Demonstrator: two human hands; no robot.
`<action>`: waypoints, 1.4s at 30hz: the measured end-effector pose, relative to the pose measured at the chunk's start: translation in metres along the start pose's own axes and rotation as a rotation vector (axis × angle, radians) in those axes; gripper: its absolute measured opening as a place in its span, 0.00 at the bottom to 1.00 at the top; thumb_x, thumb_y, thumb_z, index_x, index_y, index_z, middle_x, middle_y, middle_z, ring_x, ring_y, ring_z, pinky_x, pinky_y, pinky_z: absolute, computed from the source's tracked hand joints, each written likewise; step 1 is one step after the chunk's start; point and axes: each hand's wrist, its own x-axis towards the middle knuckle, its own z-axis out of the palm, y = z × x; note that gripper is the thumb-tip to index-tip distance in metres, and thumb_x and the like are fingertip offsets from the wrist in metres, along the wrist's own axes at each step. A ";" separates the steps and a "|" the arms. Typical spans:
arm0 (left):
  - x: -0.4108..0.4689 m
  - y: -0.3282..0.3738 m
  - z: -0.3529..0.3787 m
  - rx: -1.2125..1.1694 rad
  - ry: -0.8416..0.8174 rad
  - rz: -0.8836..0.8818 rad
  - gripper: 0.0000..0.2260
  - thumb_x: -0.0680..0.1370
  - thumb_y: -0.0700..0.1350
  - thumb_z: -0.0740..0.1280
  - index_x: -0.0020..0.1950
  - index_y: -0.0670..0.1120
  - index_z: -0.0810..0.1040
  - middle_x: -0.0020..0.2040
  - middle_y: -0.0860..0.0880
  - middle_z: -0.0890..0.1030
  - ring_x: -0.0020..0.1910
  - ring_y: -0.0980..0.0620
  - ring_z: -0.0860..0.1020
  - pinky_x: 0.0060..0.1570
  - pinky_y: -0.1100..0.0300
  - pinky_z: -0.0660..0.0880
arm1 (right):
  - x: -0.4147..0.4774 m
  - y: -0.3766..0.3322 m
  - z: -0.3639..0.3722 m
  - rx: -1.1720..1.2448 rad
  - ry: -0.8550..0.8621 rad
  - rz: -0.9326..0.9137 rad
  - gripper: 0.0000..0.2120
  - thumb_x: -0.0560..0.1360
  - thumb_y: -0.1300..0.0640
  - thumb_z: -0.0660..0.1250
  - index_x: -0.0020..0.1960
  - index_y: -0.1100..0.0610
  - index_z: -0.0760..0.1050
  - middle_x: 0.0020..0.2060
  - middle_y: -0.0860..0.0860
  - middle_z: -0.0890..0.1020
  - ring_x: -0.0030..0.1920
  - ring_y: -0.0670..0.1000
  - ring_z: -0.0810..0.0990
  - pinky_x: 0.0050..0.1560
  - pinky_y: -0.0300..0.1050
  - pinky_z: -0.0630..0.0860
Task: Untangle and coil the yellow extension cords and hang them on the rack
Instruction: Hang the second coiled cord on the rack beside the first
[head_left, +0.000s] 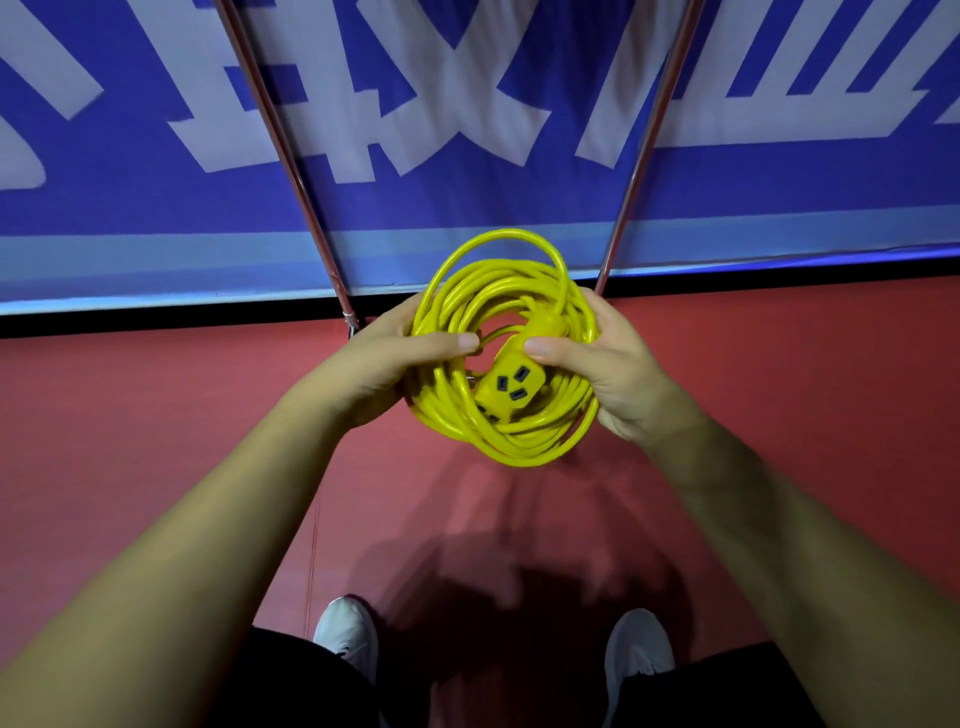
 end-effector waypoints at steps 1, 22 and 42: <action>-0.001 -0.001 -0.002 0.055 -0.017 0.014 0.32 0.66 0.46 0.76 0.69 0.46 0.73 0.61 0.43 0.81 0.60 0.43 0.80 0.55 0.50 0.79 | 0.001 0.000 -0.001 0.037 0.005 -0.011 0.38 0.62 0.60 0.81 0.67 0.65 0.70 0.60 0.70 0.77 0.56 0.63 0.79 0.60 0.60 0.77; 0.000 -0.011 0.000 0.206 0.123 0.042 0.37 0.63 0.38 0.81 0.69 0.45 0.70 0.59 0.47 0.83 0.59 0.47 0.81 0.59 0.50 0.78 | 0.000 -0.009 -0.003 -0.315 -0.070 -0.004 0.45 0.60 0.64 0.81 0.71 0.56 0.61 0.58 0.51 0.80 0.59 0.49 0.80 0.59 0.47 0.77; 0.015 -0.032 0.024 0.274 0.434 0.005 0.32 0.56 0.45 0.79 0.58 0.47 0.72 0.51 0.44 0.83 0.51 0.44 0.83 0.53 0.40 0.80 | 0.011 0.009 -0.007 -0.414 0.145 -0.144 0.43 0.59 0.64 0.81 0.69 0.58 0.65 0.61 0.57 0.79 0.63 0.55 0.78 0.67 0.61 0.72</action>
